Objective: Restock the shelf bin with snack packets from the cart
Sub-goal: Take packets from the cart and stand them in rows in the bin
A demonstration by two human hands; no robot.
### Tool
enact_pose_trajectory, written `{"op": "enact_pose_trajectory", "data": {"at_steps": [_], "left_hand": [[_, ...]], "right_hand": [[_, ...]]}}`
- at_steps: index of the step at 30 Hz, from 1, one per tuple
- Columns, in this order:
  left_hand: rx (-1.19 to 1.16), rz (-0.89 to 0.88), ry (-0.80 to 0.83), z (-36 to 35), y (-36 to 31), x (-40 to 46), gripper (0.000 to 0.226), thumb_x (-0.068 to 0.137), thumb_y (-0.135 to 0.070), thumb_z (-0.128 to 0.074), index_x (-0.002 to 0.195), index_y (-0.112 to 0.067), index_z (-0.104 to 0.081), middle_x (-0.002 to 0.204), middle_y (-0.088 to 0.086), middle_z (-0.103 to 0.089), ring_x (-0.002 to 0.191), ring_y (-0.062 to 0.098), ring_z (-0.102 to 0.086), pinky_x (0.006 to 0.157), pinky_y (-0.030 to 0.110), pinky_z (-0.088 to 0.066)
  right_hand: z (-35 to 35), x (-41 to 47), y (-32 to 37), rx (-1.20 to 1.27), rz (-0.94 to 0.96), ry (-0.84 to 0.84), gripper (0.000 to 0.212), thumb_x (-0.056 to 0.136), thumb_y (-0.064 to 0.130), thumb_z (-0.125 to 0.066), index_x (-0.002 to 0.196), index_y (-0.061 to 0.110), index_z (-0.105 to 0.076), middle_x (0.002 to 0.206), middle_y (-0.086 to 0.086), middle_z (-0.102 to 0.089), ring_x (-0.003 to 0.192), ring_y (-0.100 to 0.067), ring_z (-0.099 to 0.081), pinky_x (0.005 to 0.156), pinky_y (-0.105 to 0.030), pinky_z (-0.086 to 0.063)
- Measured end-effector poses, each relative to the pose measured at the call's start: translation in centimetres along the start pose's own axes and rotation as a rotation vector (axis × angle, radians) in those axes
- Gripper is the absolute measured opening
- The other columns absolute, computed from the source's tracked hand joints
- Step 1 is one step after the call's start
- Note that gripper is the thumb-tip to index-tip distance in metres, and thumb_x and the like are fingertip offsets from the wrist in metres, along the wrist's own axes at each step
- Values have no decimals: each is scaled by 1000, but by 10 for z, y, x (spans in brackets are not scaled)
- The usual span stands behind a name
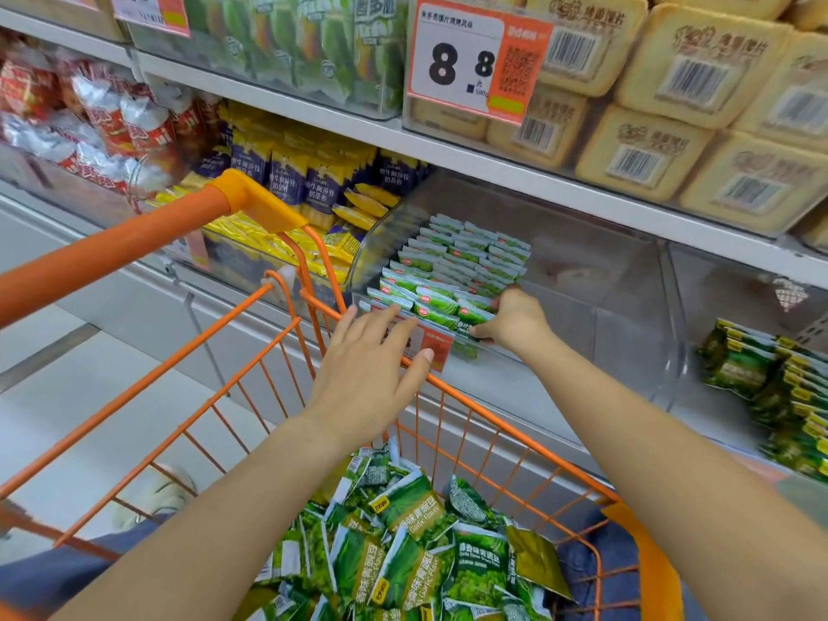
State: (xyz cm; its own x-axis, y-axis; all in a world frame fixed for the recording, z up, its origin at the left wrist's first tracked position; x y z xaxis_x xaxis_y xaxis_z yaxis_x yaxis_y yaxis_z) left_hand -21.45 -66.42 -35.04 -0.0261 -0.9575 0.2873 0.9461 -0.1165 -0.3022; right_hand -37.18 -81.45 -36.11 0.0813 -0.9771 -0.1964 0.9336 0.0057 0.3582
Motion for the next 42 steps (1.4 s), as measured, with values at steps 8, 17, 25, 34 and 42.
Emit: {"op": "enact_pose_trajectory", "data": {"at_steps": [8,17,25,34,42], "left_hand": [[-38,-31,60,4,-2,0,74,90,-62,-8,144,-22,-40,152,2,-34,141,17,-25,117,30,3],[1,-56,655,26,1,-26,26,94,-29,-57,91,-6,-67,82,1,-65,76,20,-57,69,31,-44],[576,8,1374,-30,33,-121,68,86,-54,-62,133,-9,-45,105,4,-51,87,20,-48,77,34,-46],[-543,182,812,30,6,-53,24,92,-28,-64,115,-20,-61,110,-11,-61,93,11,-65,75,25,-55],[-1397,394,156,39,-22,-11,23,91,-10,-63,114,-15,-62,123,6,-62,98,20,-68,85,39,-57]], "right_hand": [[13,-13,-9,-88,26,-21,73,73,45,-79,124,5,-45,119,-14,-59,103,-33,-61,75,-35,-50],[20,-153,31,18,643,-426,15,92,30,-56,98,21,-66,84,2,-69,79,-26,-66,63,-36,-50],[-5,-160,29,20,773,-405,12,90,23,-58,94,20,-69,96,3,-67,84,-23,-64,59,-28,-43],[1,-152,17,330,619,-264,11,93,30,-57,86,31,-65,87,13,-66,85,-10,-62,80,-42,-52],[4,-148,17,1079,419,103,23,91,34,-50,92,21,-69,79,2,-74,73,-14,-70,72,-28,-57]]}}
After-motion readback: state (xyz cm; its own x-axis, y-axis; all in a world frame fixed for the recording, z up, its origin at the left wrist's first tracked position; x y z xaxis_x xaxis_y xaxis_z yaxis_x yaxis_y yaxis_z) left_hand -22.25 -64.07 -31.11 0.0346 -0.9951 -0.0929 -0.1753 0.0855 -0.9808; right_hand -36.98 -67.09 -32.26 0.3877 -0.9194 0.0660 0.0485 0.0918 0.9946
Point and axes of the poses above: each hand's wrist, its own x-axis towards the middle knuckle, its own z-axis out of the back of the hand, y = z × x, the point moved 6 cm from there along x, towards the middle knuckle
